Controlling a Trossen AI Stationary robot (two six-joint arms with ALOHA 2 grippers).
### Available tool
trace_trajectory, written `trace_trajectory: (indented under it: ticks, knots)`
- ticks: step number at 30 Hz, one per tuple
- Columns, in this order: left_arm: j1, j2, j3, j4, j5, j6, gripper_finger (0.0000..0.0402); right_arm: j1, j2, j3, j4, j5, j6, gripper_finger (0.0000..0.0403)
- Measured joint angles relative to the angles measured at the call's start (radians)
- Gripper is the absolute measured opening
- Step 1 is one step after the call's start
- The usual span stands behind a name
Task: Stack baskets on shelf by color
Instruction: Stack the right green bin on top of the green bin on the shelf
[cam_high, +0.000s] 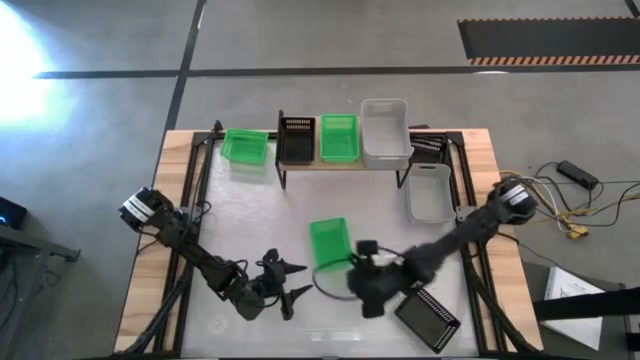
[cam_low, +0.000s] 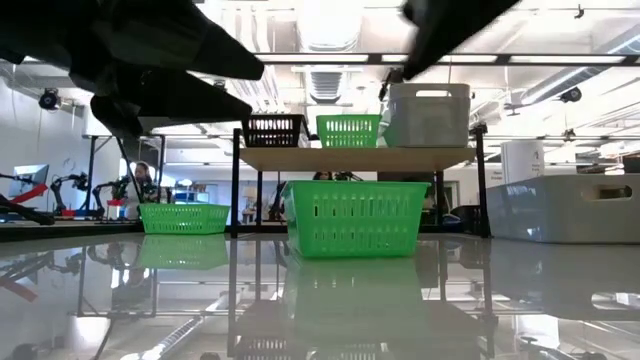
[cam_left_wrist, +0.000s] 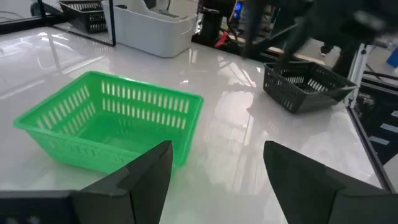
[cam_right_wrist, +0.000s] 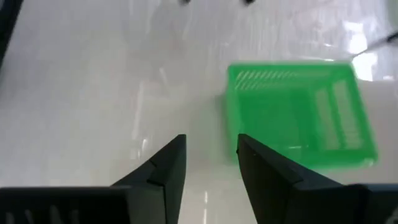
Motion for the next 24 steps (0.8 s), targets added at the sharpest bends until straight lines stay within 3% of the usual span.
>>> trace_trajectory:
  ticks: [4, 10, 13, 17, 19, 21, 24]
  knots:
    - [0.047, 0.001, 0.01, -0.003, 0.012, 0.003, 0.0238, 0.14, -0.051, -0.169, 0.111, 0.168, 0.167, 0.0142]
    - [0.153, 0.017, 0.163, -0.061, 0.321, 0.222, 0.0235, 0.324, -0.059, -0.372, 0.284, 0.43, 0.407, 0.013]
    - [0.192, 0.049, 0.322, -0.337, 0.39, 0.314, 0.0224, 0.374, -0.057, -0.423, 0.318, 0.554, 0.483, 0.0122]
    - [0.24, 0.136, 0.579, -0.826, 0.456, 0.283, 0.0206, 0.393, -0.052, -0.444, 0.323, 0.647, 0.511, 0.0112]
    - [0.263, 0.19, 0.683, -0.985, 0.484, 0.251, 0.0198, 0.392, -0.05, -0.445, 0.326, 0.662, 0.503, 0.0108]
    - [0.285, 0.241, 0.753, -1.072, 0.52, 0.237, 0.0193, 0.392, -0.05, -0.447, 0.326, 0.669, 0.497, 0.0103]
    - [0.316, 0.3, 0.807, -1.077, 0.6, 0.234, 0.0189, 0.393, -0.05, -0.452, 0.326, 0.688, 0.497, 0.0097]
